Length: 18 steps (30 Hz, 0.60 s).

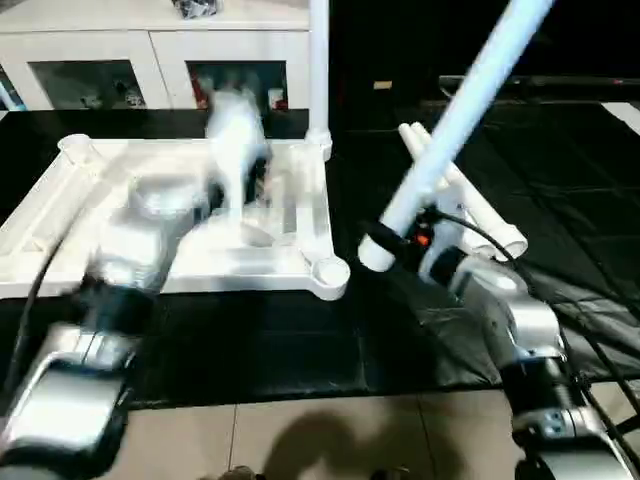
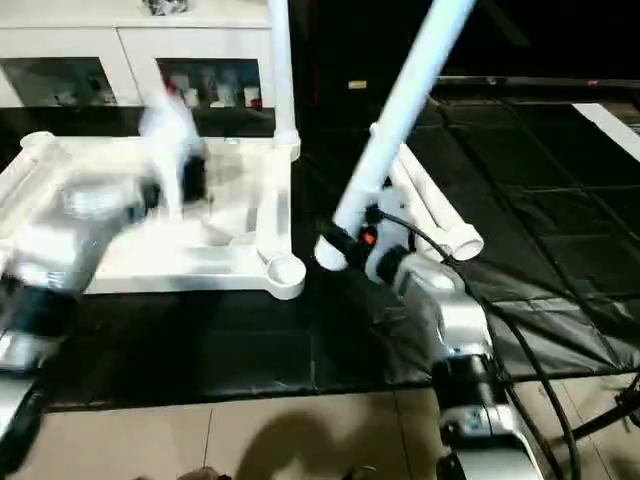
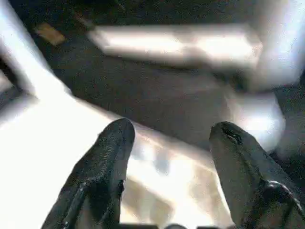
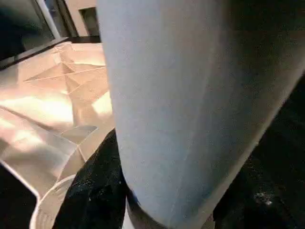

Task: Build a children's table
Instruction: Pick table leg, then insert table leg to table base

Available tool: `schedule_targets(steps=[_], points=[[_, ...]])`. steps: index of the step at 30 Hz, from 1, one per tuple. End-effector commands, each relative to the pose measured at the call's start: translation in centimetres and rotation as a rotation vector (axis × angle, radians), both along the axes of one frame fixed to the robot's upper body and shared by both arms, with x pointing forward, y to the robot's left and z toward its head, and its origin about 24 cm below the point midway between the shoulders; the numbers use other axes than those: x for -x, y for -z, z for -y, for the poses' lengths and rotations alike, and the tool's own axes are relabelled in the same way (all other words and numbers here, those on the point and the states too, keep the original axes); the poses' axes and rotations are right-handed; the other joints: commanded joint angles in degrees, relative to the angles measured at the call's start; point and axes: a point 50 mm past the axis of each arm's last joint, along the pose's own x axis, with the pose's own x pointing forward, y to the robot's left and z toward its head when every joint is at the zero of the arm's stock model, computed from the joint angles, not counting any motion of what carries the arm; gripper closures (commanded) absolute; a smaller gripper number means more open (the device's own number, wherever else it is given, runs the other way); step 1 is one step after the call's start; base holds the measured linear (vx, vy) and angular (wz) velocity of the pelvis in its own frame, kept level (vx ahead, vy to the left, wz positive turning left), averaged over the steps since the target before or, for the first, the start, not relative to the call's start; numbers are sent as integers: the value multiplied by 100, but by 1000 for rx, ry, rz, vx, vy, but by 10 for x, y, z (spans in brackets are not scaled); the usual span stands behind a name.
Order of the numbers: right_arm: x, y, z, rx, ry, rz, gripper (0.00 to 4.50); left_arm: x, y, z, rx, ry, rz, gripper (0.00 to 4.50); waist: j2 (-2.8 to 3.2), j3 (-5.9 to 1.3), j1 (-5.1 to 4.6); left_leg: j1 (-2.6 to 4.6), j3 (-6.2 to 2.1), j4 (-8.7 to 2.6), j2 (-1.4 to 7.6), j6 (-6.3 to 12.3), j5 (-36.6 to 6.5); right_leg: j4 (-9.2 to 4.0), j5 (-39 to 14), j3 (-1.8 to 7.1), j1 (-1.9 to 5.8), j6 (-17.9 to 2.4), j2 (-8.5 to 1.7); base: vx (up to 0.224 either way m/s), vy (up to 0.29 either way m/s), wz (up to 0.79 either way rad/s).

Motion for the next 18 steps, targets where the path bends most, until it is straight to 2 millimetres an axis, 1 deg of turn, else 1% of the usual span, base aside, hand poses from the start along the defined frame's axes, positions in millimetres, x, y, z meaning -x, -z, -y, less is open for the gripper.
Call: schedule_targets(steps=[1, 2, 3, 4, 5, 6, 7, 8, 10, 11, 12, 14, 15, 16, 17, 18], points=[[1, -2, 6, -6, 31, 28, 259, 3, 9, -4, -101, 79, -26, 157, 93, -526, -1, 107, 68, -443, -51, -96, -1191, -317, -937, 96, 379, -1293, -98, 0, 0, 0], [2, -1, 7, -5, 34, 29, 259, 4, 18, -9, -158, 106, -58, 184, 131, -525, -2, 109, 62, -449, -47, -117, -1241, -310, -967, 96, 387, -1303, -104, 0, 0, 0], [4, 0, 7, -4, 36, 30, 259, 5, 28, -16, -218, 132, -104, 184, 119, -511, -9, 111, 63, -458, -56, -132, -1352, -347, -1095, 97, 385, -1267, -99, 0, 0, 0], [4, 0, 7, -3, 37, 31, 259, 6, 30, -18, -234, 138, -121, 191, 122, -506, -17, 111, 59, -468, -57, -184, -1471, -338, -1221, 103, 397, -1238, -109, 0, 0, 0], [5, 1, 7, -3, 36, 31, 259, 6, 33, -21, -257, 149, -133, 194, 116, -507, -19, 112, 58, -472, -54, -198, -1502, -347, -1266, 105, 398, -1222, -110, 0, 0, 0], [6, 1, 7, -2, 34, 31, 259, 6, 35, -23, -271, 157, -141, 204, 124, -510, -24, 120, 57, -473, -52, -213, -1535, -349, -1301, 108, 395, -1228, -117, 0, 0, 0], [7, 1, 7, -2, 31, 32, 259, 6, 38, -24, -277, 165, -160, 219, 156, -507, -21, 125, 50, -476, -43, -227, -1586, -350, -1330, 110, 388, -1254, -126, 0, 0, 0], [7, 1, 7, -2, 31, 32, 259, 6, 38, -24, -277, 165, -162, 230, 156, -507, -21, 125, 50, -476, -43, -227, -1586, -350, -1330, 110, 388, -1254, -126, 0, 0, 0], [9, 2, 8, -2, 31, 34, 259, 2, 41, -25, -285, 154, -162, 234, 140, -504, -14, 136, 57, -470, -49, -226, -1686, -362, -1386, 108, 382, -1276, -119, 0, 0, 0], [10, 2, 8, -1, 31, 34, 259, 1, 42, -25, -288, 155, -161, 234, 138, -498, -20, 117, 48, -482, -49, -220, -1693, -367, -1446, 104, 394, -1258, -121, 0, 0, 0], [10, 2, 8, -1, 32, 33, 259, 1, 42, -24, -284, 160, -164, 239, 148, -504, -10, 128, 48, -476, -51, -227, -1706, -369, -1477, 103, 389, -1256, -127, 0, 0, 0], [10, 3, 8, 2, 33, 33, 259, -2, 44, -23, -287, 154, -157, 268, 157, -500, -17, 123, 45, -478, -44, -222, -1724, -375, -1495, 104, 385, -1276, -130, 0, 0, 0], [10, 3, 8, 2, 33, 33, 259, -2, 44, -23, -288, 155, -157, 268, 141, -493, -24, 116, 52, -475, -57, -202, -1731, -393, -1530, 101, 383, -1262, -119, 0, 0, 0], [10, 3, 8, 2, 34, 33, 259, -3, 45, -24, -291, 158, -156, 276, 139, -503, -16, 117, 49, -472, -59, -192, -1709, -394, -1573, 102, 393, -1244, -126, 0, 0, 0], [10, 3, 8, 3, 34, 33, 259, -3, 45, -24, -294, 159, -157, 276, 158, -506, -14, 109, 42, -475, -50, -194, -1682, -387, -1571, 104, 401, -1249, -138, 0, 0, 0], [10, 3, 8, 4, 35, 33, 259, -4, 46, -24, -295, 160, -157, 295, 150, -504, -15, 109, 48, -473, -52, -184, -1680, -397, -1568, 104, 393, -1247, -133, 0, 0, 0]])
